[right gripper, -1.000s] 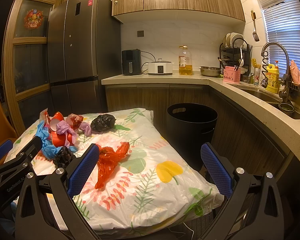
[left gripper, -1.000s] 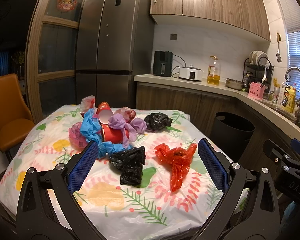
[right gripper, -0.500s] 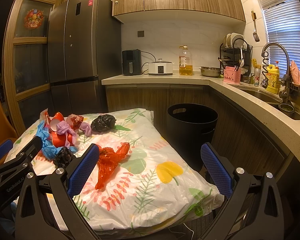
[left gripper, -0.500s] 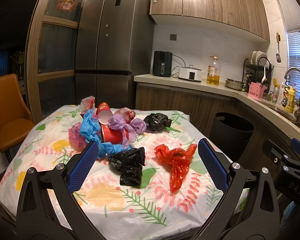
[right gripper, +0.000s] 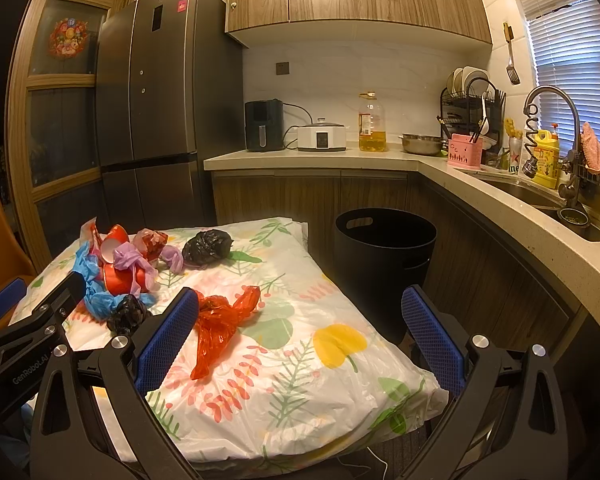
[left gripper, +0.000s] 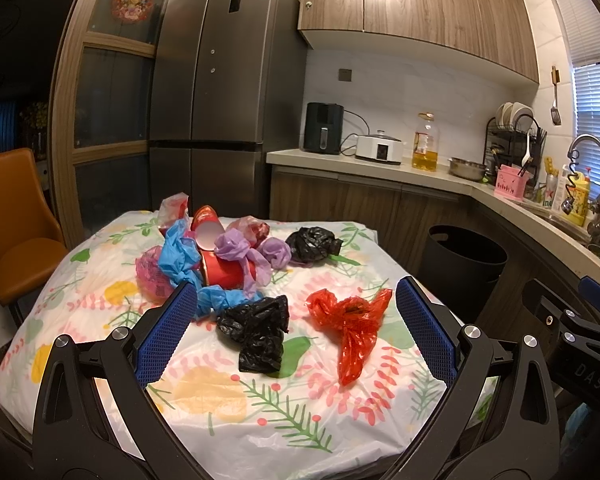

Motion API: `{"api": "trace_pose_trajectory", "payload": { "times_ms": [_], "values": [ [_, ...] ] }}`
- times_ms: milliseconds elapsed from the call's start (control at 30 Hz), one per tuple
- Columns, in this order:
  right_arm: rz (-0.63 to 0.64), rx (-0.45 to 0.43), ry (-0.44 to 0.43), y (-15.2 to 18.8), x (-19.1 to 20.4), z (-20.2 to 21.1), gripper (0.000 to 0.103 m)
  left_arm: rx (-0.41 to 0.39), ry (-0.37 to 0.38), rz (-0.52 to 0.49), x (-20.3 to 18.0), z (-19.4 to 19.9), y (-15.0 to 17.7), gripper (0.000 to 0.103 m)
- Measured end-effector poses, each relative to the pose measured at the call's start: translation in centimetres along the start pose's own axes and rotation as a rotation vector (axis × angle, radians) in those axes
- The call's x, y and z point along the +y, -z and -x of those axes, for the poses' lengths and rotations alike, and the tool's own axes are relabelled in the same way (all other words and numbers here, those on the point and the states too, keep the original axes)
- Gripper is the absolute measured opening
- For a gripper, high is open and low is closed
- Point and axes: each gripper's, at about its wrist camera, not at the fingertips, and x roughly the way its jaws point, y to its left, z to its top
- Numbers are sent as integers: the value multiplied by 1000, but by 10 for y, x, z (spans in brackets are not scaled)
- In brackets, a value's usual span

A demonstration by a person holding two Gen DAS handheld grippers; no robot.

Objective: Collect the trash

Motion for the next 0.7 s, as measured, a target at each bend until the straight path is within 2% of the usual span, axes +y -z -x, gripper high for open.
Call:
{"api": "trace_pose_trajectory", "payload": {
  "times_ms": [367, 700],
  "values": [
    [-2, 11, -5, -1, 3, -7, 98, -7, 0, -9, -2, 0, -2, 97],
    [-9, 44, -77, 11, 4, -30, 98, -40, 1, 22, 15, -7, 13, 97]
  ]
}}
